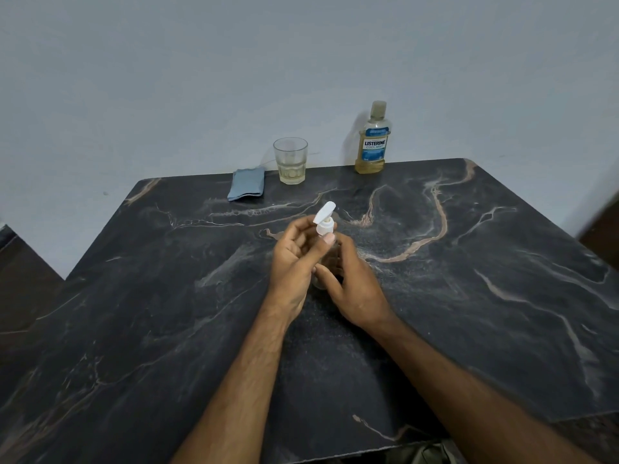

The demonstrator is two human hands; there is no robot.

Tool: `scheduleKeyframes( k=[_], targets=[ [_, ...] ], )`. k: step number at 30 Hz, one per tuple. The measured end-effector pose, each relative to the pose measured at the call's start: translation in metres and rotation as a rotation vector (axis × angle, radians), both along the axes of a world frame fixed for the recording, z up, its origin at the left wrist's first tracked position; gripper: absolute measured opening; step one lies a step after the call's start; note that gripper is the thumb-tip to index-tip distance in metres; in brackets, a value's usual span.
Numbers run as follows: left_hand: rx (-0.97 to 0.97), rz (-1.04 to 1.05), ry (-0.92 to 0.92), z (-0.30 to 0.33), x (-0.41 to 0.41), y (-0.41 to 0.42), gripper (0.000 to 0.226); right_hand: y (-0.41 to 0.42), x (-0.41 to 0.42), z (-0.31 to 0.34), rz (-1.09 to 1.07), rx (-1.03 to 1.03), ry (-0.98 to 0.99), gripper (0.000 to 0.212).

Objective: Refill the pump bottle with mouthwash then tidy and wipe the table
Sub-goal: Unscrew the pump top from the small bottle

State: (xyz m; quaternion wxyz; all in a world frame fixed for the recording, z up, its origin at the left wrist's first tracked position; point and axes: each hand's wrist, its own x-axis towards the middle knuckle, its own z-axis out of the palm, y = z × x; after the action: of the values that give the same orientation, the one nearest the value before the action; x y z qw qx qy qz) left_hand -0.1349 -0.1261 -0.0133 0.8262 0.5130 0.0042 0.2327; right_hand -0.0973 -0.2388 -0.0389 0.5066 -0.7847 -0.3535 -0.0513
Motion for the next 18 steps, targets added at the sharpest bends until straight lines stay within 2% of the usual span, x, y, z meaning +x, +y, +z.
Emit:
scheduleKeyframes(
  k=[5,18],
  targets=[
    [-0.067,-0.034,-0.015,0.0017,-0.0009,0.0006,0.021,0.0008,0.0011,-0.0016,-0.004,0.006,0.010,0.055],
    [-0.064,-0.053,-0.020,0.0021,-0.0015,0.0015,0.026,0.0011,0.0020,-0.0020,0.005,0.010,-0.013,0.052]
  ],
)
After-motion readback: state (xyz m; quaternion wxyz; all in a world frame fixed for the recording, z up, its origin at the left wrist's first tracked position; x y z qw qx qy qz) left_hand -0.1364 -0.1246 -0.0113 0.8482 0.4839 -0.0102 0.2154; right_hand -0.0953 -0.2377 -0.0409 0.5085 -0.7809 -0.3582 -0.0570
